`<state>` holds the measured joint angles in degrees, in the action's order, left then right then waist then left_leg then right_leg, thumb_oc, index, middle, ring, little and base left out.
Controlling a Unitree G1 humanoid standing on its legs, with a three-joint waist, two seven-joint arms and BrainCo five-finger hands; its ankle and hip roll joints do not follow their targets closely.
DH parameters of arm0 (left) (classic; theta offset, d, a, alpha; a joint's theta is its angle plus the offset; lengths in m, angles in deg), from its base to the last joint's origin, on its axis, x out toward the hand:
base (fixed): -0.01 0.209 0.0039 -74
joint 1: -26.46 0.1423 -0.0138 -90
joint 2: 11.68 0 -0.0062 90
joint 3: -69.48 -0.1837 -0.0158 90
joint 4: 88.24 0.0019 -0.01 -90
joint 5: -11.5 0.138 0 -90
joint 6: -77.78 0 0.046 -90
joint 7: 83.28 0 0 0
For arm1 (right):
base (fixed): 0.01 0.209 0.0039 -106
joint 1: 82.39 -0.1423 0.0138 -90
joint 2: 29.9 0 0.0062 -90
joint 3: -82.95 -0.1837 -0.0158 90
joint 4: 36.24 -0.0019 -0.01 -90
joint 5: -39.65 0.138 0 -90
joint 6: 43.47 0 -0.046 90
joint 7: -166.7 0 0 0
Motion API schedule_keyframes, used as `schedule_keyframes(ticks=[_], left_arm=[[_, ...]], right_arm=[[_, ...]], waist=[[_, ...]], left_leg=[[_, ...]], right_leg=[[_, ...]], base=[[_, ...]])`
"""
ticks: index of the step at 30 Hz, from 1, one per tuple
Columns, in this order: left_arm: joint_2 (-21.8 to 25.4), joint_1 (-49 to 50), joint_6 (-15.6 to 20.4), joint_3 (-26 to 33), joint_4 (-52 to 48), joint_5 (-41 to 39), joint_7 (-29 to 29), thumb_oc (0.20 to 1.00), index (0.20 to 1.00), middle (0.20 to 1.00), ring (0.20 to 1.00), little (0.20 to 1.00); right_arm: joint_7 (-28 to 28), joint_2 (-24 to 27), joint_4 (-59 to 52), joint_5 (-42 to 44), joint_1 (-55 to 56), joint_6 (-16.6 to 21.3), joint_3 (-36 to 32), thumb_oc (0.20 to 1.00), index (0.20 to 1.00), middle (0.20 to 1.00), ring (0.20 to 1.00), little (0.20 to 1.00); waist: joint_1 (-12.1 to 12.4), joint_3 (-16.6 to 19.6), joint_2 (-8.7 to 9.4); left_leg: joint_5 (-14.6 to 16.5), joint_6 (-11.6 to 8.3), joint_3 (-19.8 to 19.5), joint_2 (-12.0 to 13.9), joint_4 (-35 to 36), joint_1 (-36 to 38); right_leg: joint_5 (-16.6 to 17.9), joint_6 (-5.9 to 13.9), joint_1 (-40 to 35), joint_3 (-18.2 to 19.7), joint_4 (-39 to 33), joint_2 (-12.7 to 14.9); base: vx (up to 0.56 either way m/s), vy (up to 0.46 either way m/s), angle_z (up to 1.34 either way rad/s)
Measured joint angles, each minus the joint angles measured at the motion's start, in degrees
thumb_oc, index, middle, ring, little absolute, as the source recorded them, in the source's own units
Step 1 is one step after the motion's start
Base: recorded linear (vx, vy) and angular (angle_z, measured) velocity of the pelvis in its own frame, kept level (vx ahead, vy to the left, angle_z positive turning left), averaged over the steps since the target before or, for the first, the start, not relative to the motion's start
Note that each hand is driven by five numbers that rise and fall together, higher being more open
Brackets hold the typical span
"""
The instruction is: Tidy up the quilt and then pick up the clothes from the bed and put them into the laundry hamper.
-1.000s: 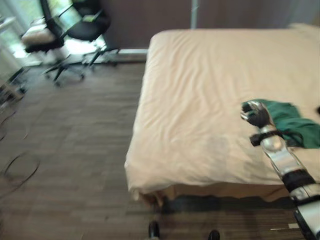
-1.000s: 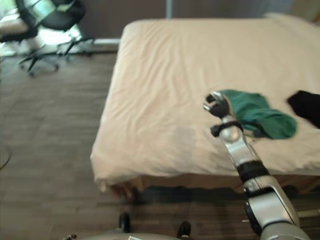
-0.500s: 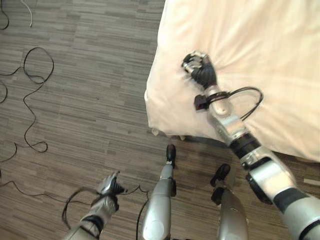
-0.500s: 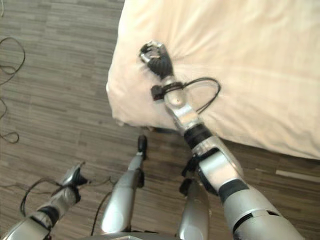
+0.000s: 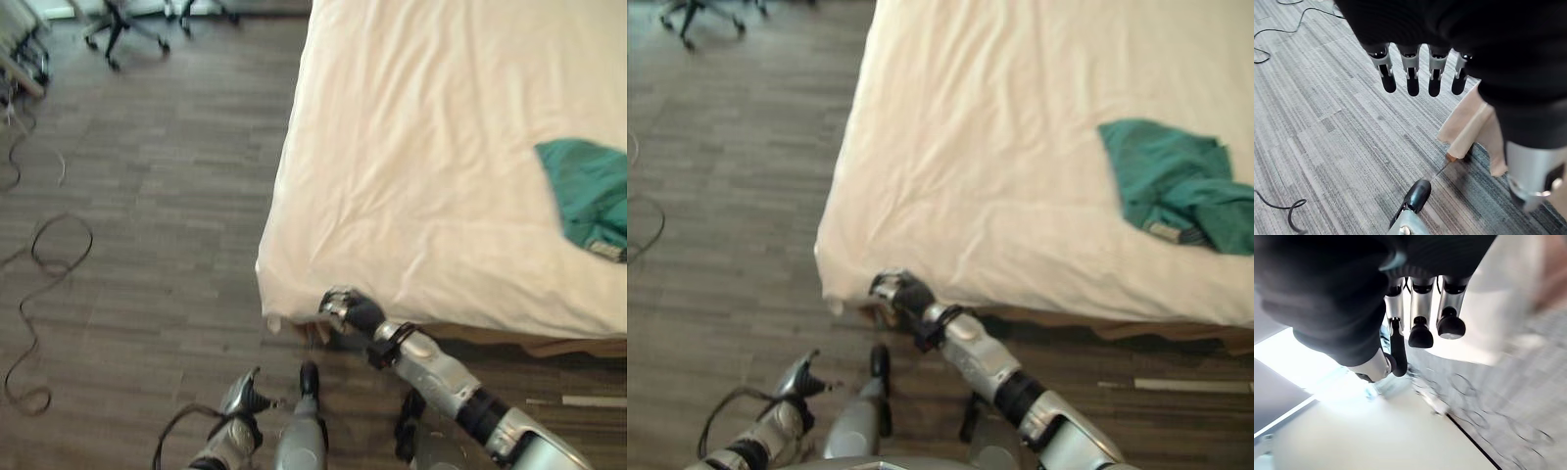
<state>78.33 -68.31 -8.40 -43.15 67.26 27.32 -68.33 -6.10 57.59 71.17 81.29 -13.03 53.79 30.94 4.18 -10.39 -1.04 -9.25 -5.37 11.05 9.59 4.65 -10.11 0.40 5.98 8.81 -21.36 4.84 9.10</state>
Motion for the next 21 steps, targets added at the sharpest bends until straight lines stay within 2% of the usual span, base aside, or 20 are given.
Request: schedule_keyframes(ticks=[3,5,7,8,9,11,14,17,18,21], left_arm=[[-0.94,2.44,-0.14,-0.72,0.15,-0.01,-0.11,1.0,1.0,1.0,1.0,1.0],[-0.98,2.03,-0.12,-2.14,0.05,-0.01,-0.11,1.0,1.0,1.0,1.0,1.0],[-0.98,0.32,0.01,-4.95,-0.01,-0.01,-0.12,1.0,1.0,1.0,1.0,1.0],[-1.04,-0.44,0.05,-5.39,-0.07,-0.01,-0.15,1.0,1.0,1.0,1.0,1.0],[-1.02,-2.57,0.06,-5.69,0.06,-0.01,-0.15,1.0,1.0,1.0,1.0,1.0],[-1.34,-4.17,-0.06,-5.48,0.67,-0.03,-0.18,1.0,1.0,1.0,1.0,1.0],[-0.05,-4.26,-0.17,-3.74,0.99,-2.04,-0.18,1.0,1.0,1.0,1.0,1.0],[0.61,-4.18,-0.6,-2.57,1.94,-2.14,-0.13,1.0,1.0,1.0,1.0,1.0],[0.62,-3.97,-0.73,-1.38,2.14,-2.15,-0.09,1.0,1.0,1.0,1.0,1.0],[0.84,-2.9,-1.44,-0.27,2.47,-2.14,-0.27,1.0,1.0,1.0,1.0,1.0]], right_arm=[[-1.46,-0.2,-0.72,0.05,-1.13,2.78,-3.85,0.2,0.2,0.2,0.2,0.2],[-2.67,0.04,-0.11,0.09,-2.72,3.23,-4.04,0.2,0.2,0.2,0.2,0.2],[-4.52,0.36,3.82,-0.01,-6.94,3.86,-3.88,0.2,0.2,0.2,0.2,0.2],[-5.16,0.47,5.54,-0.05,-8.34,4.05,-4.19,0.2,0.2,0.2,0.2,0.2],[-6.34,0.57,10.82,-0.45,-11.43,4.23,-6.3,0.2,0.2,0.2,0.2,0.2],[-8.62,2.88,13.84,-0.57,-11.71,3.65,-8.54,0.2,0.2,0.2,0.2,0.2],[-8.22,1.85,16.52,-0.63,-12.36,6.34,-13.87,0.2,0.2,0.2,0.2,0.2],[-8.11,0.2,16.05,-0.7,-10.62,7.85,-18.22,0.2,0.2,0.2,0.2,0.2],[-7.95,-0.3,15.89,-0.75,-8.3,8.62,-21.57,0.2,0.2,0.2,0.2,0.2],[-7.97,-0.32,16.3,-1.04,-2.48,9.1,-28.44,0.2,0.2,0.2,0.2,0.2]], waist=[[-1.78,3.6,0.22],[-2.39,3.65,0.17],[-2.34,3.3,-0.41],[-2.33,2.87,-0.71],[-2.22,0.22,-1.25],[-1.53,-3.19,-2.67],[-1.87,-6.62,-2.84],[-2.42,-7.42,-2.47],[-2.42,-7.48,-2.23],[-2.82,-7.49,-1.05]], left_leg=[[0.42,-0.02,0.85,-0.17,-0.01,0.3],[0.39,0.0,0.91,-0.1,-0.03,-0.16],[-0.17,0.09,1.13,0.08,-0.36,-3.97],[-0.26,0.21,1.11,0.07,-1.08,-5.71],[-0.32,0.41,0.93,0.02,-3.82,-8.73],[-0.45,0.68,0.92,-0.01,-3.85,-9.21],[1.35,0.49,1.04,-0.4,-6.1,-11.22],[1.72,0.79,1.29,-0.59,-7.77,-11.83],[2.34,0.5,1.11,-0.64,-8.44,-11.51],[2.56,0.88,1.25,-0.65,-8.23,-8.63]], right_leg=[[0.92,-0.07,-0.91,0.44,-2.32,-0.29],[1.1,-0.14,-0.28,0.62,-2.41,-0.44],[1.03,-0.08,5.0,1.83,-0.19,-0.27],[0.94,0.05,6.81,2.02,0.78,-0.02],[0.61,-0.14,9.77,2.33,3.59,0.75],[0.31,-0.53,10.65,2.15,4.92,1.0],[-2.72,-1.02,15.27,3.65,11.5,2.95],[-4.46,-1.19,17.14,4.76,15.53,4.14],[-5.06,-1.38,16.66,4.67,16.24,4.62],[-5.0,-1.21,13.48,4.48,15.18,4.53]], base=[[-0.02,-0.011,-0.13],[-0.13,-0.027,-0.11],[-0.19,-0.045,-0.18],[-0.1,-0.033,-0.03],[-0.07,-0.025,0.03],[-0.09,0.009,0.06],[0.02,0.044,-0.04],[0.0,0.026,0.02],[0.02,0.024,0.11],[0.08,0.056,0.02]])
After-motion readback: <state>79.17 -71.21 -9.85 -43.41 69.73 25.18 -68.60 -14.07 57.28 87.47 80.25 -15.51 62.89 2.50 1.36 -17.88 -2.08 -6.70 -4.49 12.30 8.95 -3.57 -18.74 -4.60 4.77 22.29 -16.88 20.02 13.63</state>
